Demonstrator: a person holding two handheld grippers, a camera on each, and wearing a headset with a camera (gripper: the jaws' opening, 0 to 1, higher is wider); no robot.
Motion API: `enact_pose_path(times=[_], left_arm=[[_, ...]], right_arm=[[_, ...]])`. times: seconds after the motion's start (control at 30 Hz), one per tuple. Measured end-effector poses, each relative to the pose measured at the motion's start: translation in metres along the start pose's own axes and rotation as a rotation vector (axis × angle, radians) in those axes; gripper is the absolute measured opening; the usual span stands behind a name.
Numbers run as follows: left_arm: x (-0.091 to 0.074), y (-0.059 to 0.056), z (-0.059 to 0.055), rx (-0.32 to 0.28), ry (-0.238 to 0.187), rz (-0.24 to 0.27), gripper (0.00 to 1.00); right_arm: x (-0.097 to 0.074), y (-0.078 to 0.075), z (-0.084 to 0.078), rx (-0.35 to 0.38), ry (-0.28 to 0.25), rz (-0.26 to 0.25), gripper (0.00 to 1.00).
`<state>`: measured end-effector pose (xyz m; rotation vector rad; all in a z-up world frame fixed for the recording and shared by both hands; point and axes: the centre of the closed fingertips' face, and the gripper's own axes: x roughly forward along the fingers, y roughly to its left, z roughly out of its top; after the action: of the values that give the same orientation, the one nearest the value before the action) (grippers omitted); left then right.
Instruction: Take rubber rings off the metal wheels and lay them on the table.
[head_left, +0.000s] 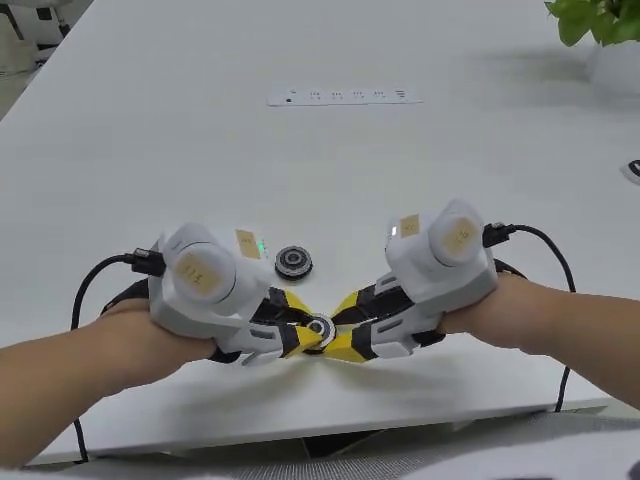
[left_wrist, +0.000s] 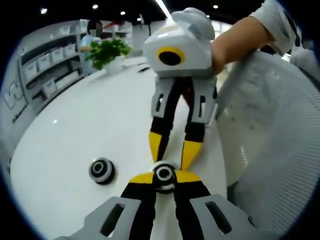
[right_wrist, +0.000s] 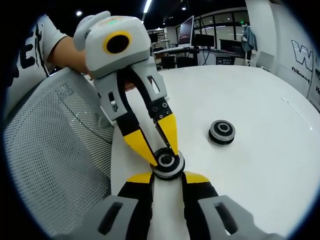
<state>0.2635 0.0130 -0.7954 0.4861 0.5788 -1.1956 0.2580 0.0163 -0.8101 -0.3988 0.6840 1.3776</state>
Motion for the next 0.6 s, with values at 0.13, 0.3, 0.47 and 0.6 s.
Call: enact_pose_path(times=[0.13,0.3,0.47,0.6], left_arm=[[-0.0001,-0.0001,-0.0002,0.001,0.000,0.002,0.14],[-0.0005,0.0002,-0.0005,0.001,-0.001,0.003,0.14],[-0.0005,0.0007,-0.0008,0.000,-0.003,0.002,0.14],[-0.0006,0.0010,-0.0008,0.000,-0.004,0.002,0.14]], right_arm=[[-0.0010,-0.0001,-0.0011,0.002,0.004,0.001,0.17],[-0.0016,0.0002,-0.0013,0.004,0.005,0.002,0.16],[0.0001,-0.0001,0.0016,-0.007,-0.008,-0.008,0.20],[0.0048,0.0036,0.0051,-0.025,-0.016,-0.009,0.27]])
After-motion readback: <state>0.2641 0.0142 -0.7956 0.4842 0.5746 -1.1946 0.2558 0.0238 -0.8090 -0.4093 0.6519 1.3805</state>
